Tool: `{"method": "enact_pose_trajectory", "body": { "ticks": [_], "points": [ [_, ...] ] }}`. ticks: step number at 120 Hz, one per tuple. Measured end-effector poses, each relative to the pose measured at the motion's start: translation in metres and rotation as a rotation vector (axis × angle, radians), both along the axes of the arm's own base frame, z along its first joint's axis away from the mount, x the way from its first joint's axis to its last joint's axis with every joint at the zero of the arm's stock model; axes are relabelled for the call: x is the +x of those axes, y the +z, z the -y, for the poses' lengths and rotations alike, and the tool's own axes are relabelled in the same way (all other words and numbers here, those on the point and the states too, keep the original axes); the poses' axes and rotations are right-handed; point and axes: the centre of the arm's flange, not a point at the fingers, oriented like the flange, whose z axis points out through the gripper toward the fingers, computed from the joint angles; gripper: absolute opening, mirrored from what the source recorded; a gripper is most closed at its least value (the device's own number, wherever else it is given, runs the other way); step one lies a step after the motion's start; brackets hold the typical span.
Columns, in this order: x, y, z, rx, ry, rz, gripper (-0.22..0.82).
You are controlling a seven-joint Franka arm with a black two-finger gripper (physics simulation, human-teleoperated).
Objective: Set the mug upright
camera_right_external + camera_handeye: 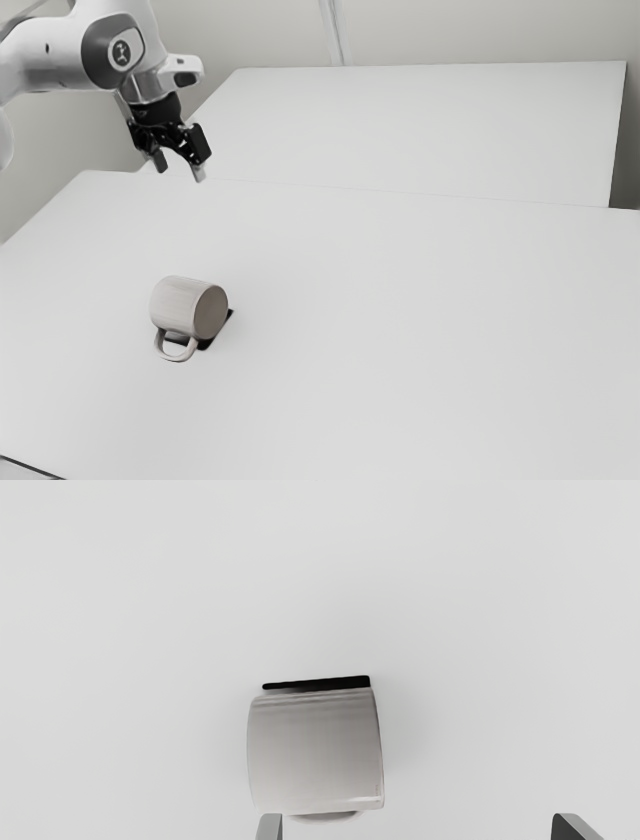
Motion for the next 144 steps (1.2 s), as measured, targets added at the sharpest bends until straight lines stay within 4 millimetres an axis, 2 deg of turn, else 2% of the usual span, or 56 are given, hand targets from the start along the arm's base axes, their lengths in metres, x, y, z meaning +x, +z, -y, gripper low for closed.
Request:
{"method": "enact_pose_trajectory", "body": {
  "ticks": [17,41,46,58,69,81,97,123,144],
  "points": [
    [-0.001,-0.001,-0.018,-0.037,0.014,0.009,0.59],
    [-0.01,-0.012,-0.036,-0.208,0.054,-0.049,0.58],
    [-0.014,-0.024,-0.05,-0.259,0.076,-0.081,0.58],
    [-0.029,-0.059,-0.101,-0.376,0.149,-0.15,0.58],
    [-0.036,-0.088,-0.127,-0.46,0.17,-0.196,0.58],
    [-0.037,-0.118,-0.14,-0.535,0.164,-0.232,0.58],
    [-0.047,-0.157,-0.155,-0.622,0.159,-0.265,0.58],
    [-0.052,-0.19,-0.179,-0.685,0.14,-0.257,0.58],
    [-0.051,-0.22,-0.189,-0.727,0.128,-0.254,0.58]
  ]
}}
